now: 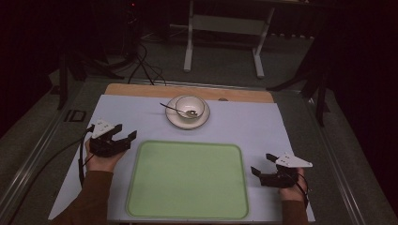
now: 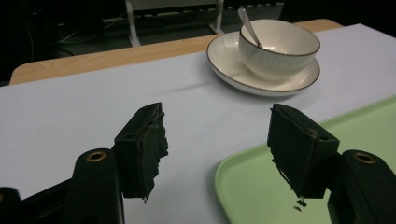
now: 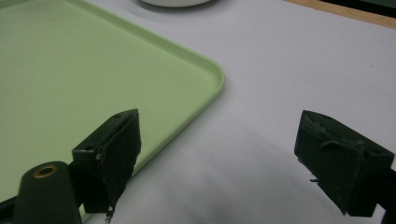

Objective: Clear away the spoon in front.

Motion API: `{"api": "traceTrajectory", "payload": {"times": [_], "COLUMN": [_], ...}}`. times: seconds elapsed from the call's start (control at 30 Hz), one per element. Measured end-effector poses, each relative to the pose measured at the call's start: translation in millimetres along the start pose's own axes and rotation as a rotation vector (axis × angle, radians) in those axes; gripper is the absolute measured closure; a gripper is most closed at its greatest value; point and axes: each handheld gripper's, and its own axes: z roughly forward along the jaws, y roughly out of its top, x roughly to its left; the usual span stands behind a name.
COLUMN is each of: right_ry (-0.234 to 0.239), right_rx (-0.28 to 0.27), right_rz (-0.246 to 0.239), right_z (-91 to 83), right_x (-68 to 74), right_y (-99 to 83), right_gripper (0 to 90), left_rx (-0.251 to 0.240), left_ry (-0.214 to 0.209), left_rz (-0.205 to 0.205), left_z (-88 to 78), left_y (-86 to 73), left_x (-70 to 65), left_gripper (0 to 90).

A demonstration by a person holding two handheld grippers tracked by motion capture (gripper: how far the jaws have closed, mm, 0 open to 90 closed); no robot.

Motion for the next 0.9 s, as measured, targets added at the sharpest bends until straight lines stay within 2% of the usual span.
{"api": "traceTrajectory", "payload": {"times": [0.23,0.4,0.43,0.57,0.9], "right_ry": [0.000,0.002,0.001,0.002,-0.002], "right_rx": [-0.003,0.008,0.007,0.003,0.002], "right_rz": [0.002,-0.003,-0.003,0.001,0.004], "right_z": [-0.2,1.1,1.0,0.4,0.2], "right_x": [-0.7,-0.8,-1.0,-1.6,-2.4], "right_y": [0.0,0.1,0.1,0.0,-0.1], "right_gripper": [14.4,14.4,14.4,14.4,14.4], "left_rx": [0.003,0.013,0.023,0.032,0.027], "left_ry": [-0.013,-0.020,-0.035,-0.047,-0.036], "left_rz": [-0.015,0.007,0.014,0.022,0.034], "left_z": [7.0,12.1,15.2,21.2,30.9], "left_y": [6.8,13.4,16.2,20.7,28.5], "left_x": [1.1,-1.2,-1.6,-3.3,-4.0], "left_gripper": [36.4,36.8,37.0,37.6,38.6]}}
